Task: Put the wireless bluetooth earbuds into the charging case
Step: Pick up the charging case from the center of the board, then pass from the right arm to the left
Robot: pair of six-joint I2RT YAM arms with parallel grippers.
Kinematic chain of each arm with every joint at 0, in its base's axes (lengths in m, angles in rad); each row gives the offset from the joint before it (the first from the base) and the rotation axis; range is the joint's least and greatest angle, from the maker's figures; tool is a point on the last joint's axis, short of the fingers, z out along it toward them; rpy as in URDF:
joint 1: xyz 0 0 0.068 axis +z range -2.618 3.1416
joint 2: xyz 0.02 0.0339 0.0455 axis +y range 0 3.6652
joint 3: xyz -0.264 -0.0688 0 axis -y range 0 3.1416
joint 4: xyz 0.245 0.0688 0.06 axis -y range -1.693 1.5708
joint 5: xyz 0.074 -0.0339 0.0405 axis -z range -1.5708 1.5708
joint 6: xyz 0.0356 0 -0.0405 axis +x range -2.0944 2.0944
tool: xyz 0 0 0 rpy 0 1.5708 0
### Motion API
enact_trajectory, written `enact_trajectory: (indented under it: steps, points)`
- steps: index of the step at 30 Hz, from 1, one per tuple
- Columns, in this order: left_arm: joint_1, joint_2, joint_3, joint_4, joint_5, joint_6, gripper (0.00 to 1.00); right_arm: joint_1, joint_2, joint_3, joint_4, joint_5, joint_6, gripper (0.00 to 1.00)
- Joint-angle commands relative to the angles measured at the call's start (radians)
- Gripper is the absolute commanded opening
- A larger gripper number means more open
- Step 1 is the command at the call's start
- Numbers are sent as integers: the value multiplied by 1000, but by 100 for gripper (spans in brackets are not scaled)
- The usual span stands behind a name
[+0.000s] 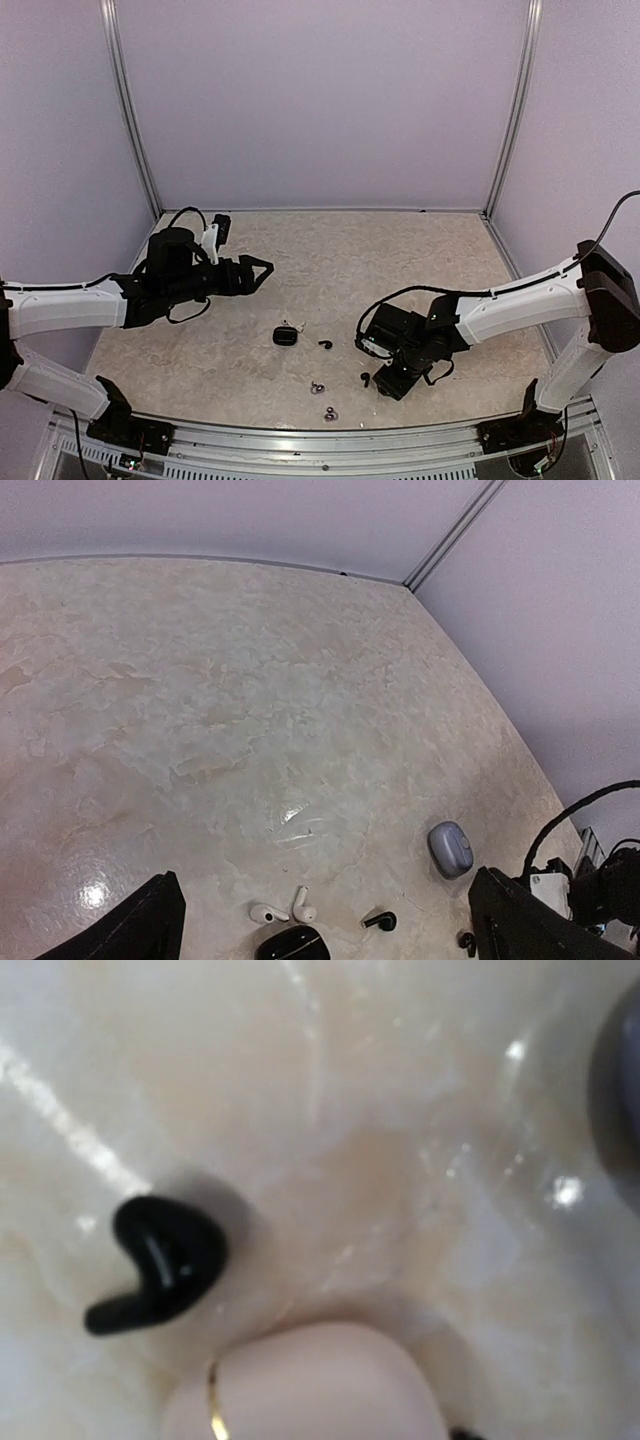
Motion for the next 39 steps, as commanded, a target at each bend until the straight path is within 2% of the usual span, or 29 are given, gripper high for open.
enact_trajectory:
  steps: [1,8,12,19,24,28,32,39]
  points:
    - [-11,-40,-8,20,46,50,99,-13,-15,2,12,-55,-29,50]
    - [-76,-117,-53,109,8,146,99,-89,-123,54,11,-165,-50,47]
    - [-170,-149,-70,150,-27,280,99,-130,-179,115,-13,-237,-69,45]
    - [-376,-218,-131,186,-18,573,99,-146,-227,233,-59,-455,-120,43]
    - [-541,-247,-104,79,-64,749,96,-147,-243,255,-54,-654,-122,40]
    - [-653,-210,-30,-48,-132,869,92,-147,-249,246,-41,-763,-119,38]
    - [-713,-148,58,-141,-137,943,86,-147,-243,237,-31,-822,-105,37]
    - [-774,-79,151,-211,-161,1058,76,-136,-211,238,-21,-908,-90,35]
